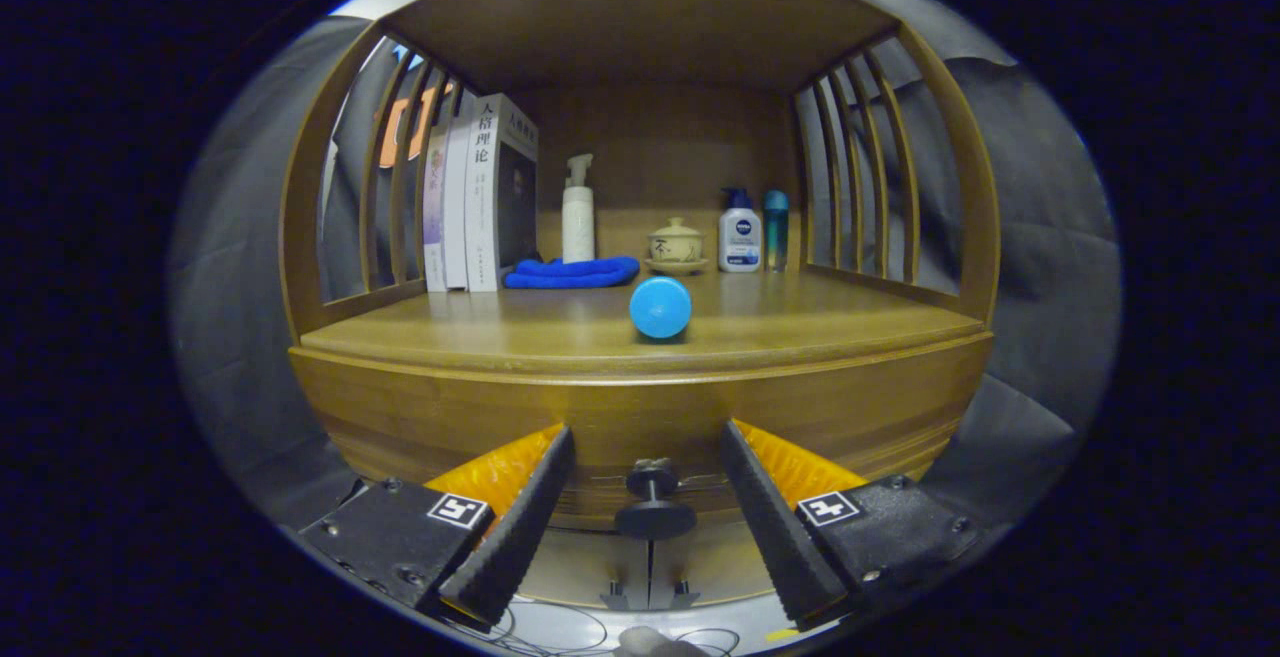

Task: Pull open the drawer, take out the items inside it, and place them on the countertop above the cabinet.

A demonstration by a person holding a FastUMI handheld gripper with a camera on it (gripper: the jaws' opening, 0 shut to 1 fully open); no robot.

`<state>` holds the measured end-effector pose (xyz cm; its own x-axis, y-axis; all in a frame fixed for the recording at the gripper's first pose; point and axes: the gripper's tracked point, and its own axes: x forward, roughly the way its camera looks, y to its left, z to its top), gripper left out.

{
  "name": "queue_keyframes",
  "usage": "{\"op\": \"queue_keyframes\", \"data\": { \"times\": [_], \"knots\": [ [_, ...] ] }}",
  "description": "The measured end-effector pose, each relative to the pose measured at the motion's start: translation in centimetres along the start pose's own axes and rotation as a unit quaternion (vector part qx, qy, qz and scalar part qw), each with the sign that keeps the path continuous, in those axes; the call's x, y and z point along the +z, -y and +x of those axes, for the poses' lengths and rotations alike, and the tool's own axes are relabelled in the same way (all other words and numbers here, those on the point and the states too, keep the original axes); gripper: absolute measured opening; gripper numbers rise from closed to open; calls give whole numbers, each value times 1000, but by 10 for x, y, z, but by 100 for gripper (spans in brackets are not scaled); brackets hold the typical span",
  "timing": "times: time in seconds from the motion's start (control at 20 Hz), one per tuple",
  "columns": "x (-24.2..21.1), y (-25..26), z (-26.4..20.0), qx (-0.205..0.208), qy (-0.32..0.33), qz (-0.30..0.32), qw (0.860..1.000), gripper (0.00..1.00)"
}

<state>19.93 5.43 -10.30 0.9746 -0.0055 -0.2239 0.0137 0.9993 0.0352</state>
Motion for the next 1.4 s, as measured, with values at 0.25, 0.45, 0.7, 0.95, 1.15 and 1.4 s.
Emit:
{"op": "queue_keyframes", "data": {
  "times": [0.25, 0.45, 0.7, 0.95, 1.15, 1.4],
  "knots": [
    [20, 9, -54, 5, 38, -8, 999, 98],
    [30, 12, -113, 20, 64, -16, 998, 98],
    [46, 16, -181, 39, 89, -22, 995, 98],
    [54, 38, -225, 31, 100, -20, 994, 98],
    [55, 59, -245, 20, 100, -4, 995, 98],
    [51, 81, -248, 7, 95, -1, 995, 98]
  ]
}}
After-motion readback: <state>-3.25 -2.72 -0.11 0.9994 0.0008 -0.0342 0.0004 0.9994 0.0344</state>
